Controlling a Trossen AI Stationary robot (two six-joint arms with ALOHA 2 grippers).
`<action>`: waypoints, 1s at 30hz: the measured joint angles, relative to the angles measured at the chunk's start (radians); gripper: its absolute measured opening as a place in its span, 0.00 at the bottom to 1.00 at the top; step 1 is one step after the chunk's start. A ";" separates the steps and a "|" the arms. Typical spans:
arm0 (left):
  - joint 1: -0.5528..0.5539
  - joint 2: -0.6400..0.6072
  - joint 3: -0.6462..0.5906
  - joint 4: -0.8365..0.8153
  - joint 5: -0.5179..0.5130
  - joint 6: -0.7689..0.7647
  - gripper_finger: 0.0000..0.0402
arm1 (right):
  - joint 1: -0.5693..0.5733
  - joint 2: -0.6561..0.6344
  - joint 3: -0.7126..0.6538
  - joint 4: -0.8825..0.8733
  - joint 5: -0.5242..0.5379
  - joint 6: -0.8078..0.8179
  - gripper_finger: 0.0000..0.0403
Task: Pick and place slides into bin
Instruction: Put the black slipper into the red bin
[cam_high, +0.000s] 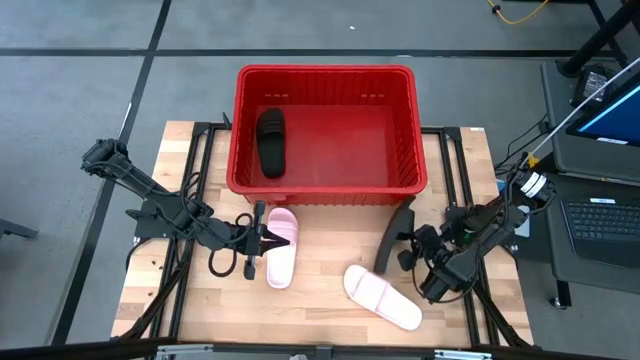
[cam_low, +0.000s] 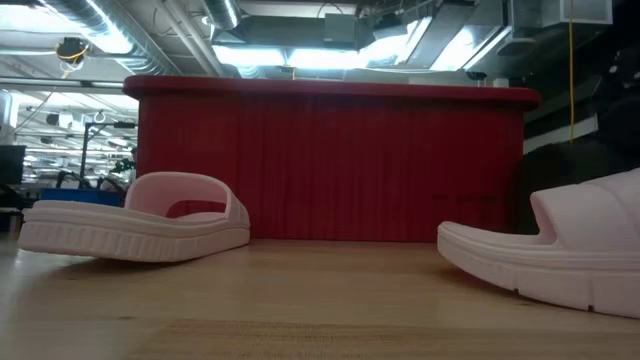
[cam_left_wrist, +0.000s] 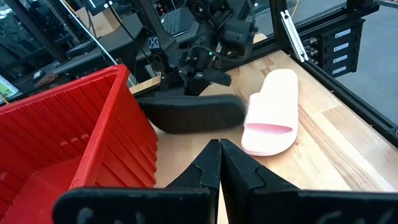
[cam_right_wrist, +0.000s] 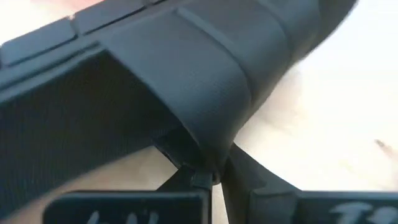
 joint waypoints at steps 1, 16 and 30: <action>0.000 0.000 0.000 0.000 0.000 0.000 0.01 | 0.006 0.000 0.019 -0.019 -0.010 -0.004 0.04; 0.000 0.000 0.000 0.000 0.000 0.002 0.00 | 0.040 0.000 0.310 -0.325 0.017 -0.115 0.04; 0.000 0.000 0.000 0.001 -0.059 0.000 0.00 | 0.037 0.000 0.456 -0.494 0.086 -0.176 0.04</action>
